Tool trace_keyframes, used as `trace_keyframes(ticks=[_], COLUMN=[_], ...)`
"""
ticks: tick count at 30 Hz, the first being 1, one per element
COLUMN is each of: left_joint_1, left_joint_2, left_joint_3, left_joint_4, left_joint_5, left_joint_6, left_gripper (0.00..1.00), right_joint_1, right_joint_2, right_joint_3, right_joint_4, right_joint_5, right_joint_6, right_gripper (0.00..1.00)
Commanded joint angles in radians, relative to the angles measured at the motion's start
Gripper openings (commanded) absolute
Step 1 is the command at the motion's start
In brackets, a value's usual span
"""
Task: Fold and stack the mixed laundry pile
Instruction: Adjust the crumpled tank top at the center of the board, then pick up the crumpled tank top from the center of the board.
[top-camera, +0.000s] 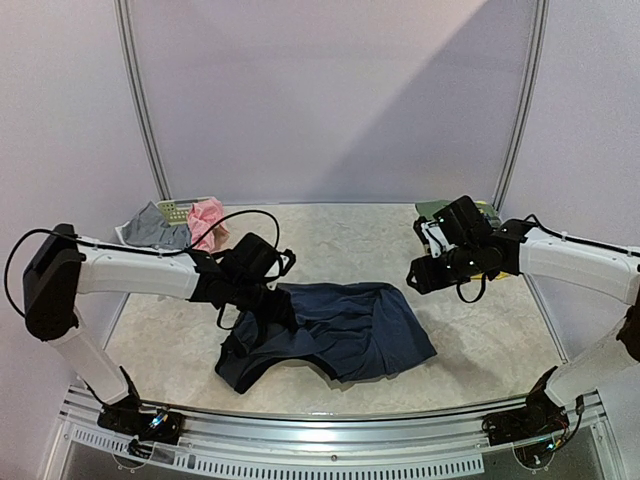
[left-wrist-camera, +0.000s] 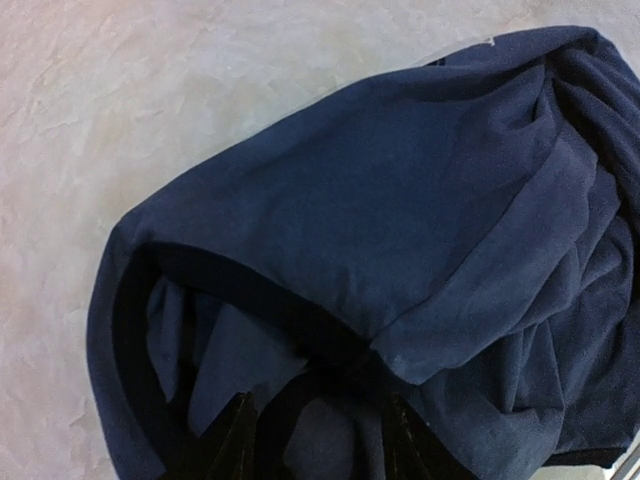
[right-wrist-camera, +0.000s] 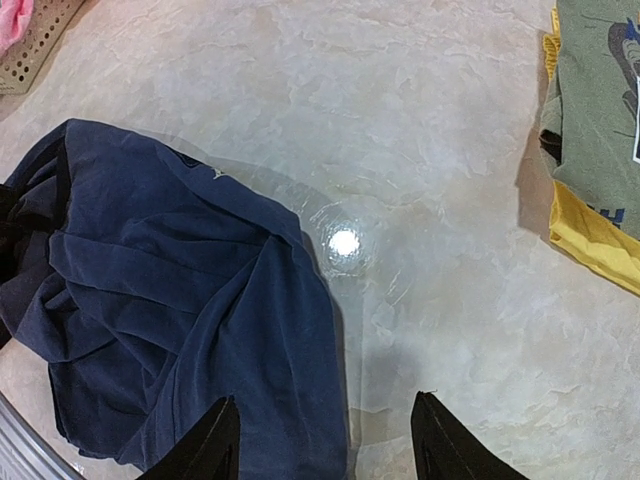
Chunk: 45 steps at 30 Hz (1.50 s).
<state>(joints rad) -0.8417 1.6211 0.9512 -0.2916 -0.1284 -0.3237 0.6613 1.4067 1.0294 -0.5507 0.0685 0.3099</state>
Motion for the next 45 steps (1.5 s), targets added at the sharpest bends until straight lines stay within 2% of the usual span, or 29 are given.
trace_keyframes(ticks=[1,6,11,21,26,33,45], left_joint_1=[-0.002,0.0,0.0,0.0,0.001,0.001,0.004], left_joint_2=[0.064,0.119,0.141,0.189,0.215,0.181,0.001], left_joint_3=[-0.006,0.021,0.021,0.035,0.038,0.033,0.034], left_joint_4=[0.121,0.101,0.105,0.144,0.169,0.173,0.128], left_joint_5=[0.055,0.053,0.063,0.074,0.068,0.034,-0.033], left_joint_6=[-0.046,-0.062,-0.068,-0.075,-0.074,-0.072,-0.029], left_gripper=[0.42,0.42,0.46,0.45,0.34,0.01,0.0], right_joint_1=[0.005,0.003,0.005,0.004,0.005,0.006,0.072], right_joint_2=[-0.024,-0.02,-0.017,0.003,0.003,0.002,-0.027], right_joint_3=[-0.021,-0.034,-0.045,-0.048,-0.049,-0.046,-0.055], right_joint_4=[0.039,0.04,0.048,0.051,0.052,0.051,0.052], right_joint_5=[-0.016,-0.016,-0.018,-0.026,-0.032,-0.042,-0.087], right_joint_6=[0.006,0.008,0.009,0.0,-0.004,-0.005,-0.017], right_gripper=[0.59,0.58,0.59,0.58,0.58,0.57,0.56])
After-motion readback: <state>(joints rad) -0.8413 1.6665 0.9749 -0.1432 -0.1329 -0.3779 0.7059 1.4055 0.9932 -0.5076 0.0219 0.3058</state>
